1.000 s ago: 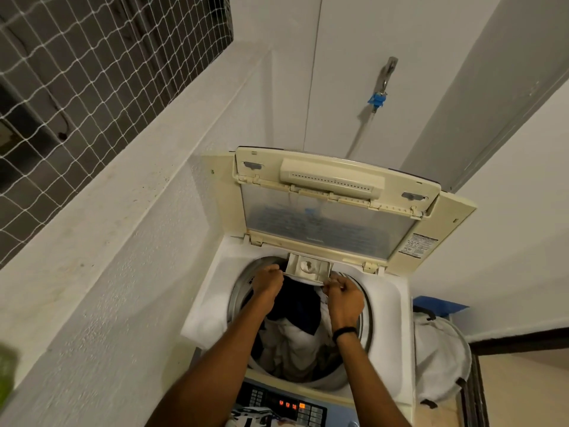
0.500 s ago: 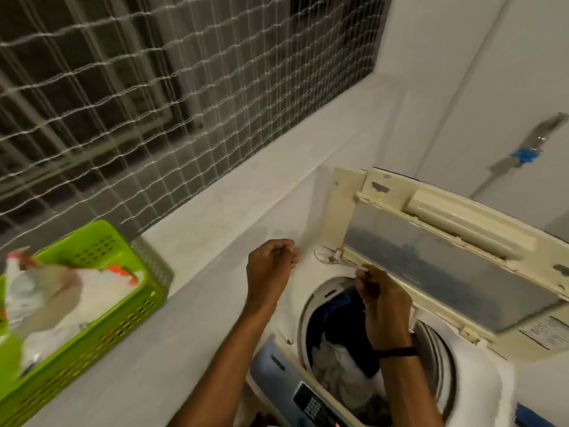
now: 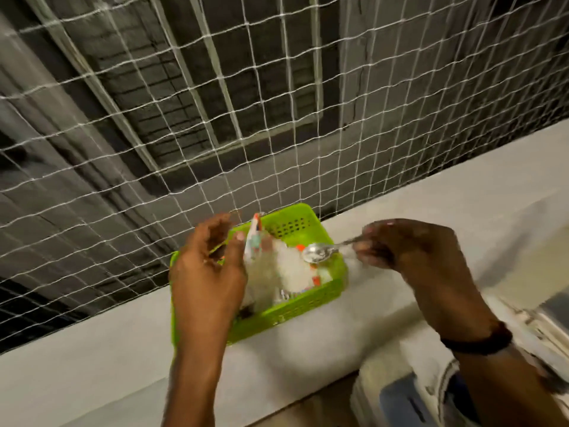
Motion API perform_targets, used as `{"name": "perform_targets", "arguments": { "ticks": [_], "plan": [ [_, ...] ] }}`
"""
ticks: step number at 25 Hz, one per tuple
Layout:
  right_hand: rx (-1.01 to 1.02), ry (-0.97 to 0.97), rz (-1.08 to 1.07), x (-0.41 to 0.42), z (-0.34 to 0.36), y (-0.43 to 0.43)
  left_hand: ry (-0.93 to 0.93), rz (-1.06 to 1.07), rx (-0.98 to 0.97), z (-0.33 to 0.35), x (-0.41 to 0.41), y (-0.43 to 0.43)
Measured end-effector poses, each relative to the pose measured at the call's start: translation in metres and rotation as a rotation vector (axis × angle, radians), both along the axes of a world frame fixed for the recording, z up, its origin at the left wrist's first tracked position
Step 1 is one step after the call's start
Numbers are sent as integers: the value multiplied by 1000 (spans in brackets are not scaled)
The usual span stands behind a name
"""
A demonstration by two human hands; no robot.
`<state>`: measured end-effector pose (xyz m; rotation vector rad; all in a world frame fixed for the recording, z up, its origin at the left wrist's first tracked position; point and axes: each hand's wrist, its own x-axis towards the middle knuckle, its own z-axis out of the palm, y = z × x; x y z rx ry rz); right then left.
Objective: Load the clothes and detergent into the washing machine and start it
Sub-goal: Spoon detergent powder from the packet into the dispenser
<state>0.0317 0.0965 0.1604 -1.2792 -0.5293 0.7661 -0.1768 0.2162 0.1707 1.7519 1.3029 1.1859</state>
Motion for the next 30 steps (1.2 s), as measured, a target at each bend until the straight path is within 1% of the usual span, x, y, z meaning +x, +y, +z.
{"name": "perform_targets", "arguments": {
  "ticks": [1, 4, 5, 6, 7, 9, 12, 15, 17, 19, 24, 25, 27, 30],
  "plan": [
    [-60, -103, 28, -7, -2, 16, 89, -10, -45, -7, -8, 10],
    [-313, -753, 93, -19, -13, 55, 390, -123, -208, -27, -15, 28],
    [-363, -904, 99, -23, -14, 65, 454, -163, -255, -33, -15, 31],
    [-401, -983, 96, -27, -17, 75, 501, -197, -291, -36, -13, 32],
    [-435, -983, 89, -30, -18, 83, 520, -224, -312, -39, -11, 32],
    [-473, -932, 69, -34, -22, 98, 473, -211, -297, -44, -10, 35],
    [-499, -897, 222, -40, -35, 111, 303, -131, -278, -47, -14, 37],
    [-510, -677, 318, -45, -41, 110, 184, -136, -286, -46, -16, 38],
    [-487, -545, 329, -46, -40, 111, 175, -147, -271, -46, -16, 38],
    [-476, -490, 342, -46, -34, 109, 191, -144, -257, -48, -17, 40],
    [-375, -471, 197, -42, -29, 93, 201, -135, -281, -55, -20, 43],
    [-363, -436, 173, -39, -28, 88, 192, -132, -293, -55, -20, 43],
    [-344, -290, 121, -34, -28, 81, 186, -123, -303, -54, -19, 43],
    [-311, -140, 76, -29, -27, 72, 223, -121, -310, -53, -18, 42]
  ]
}}
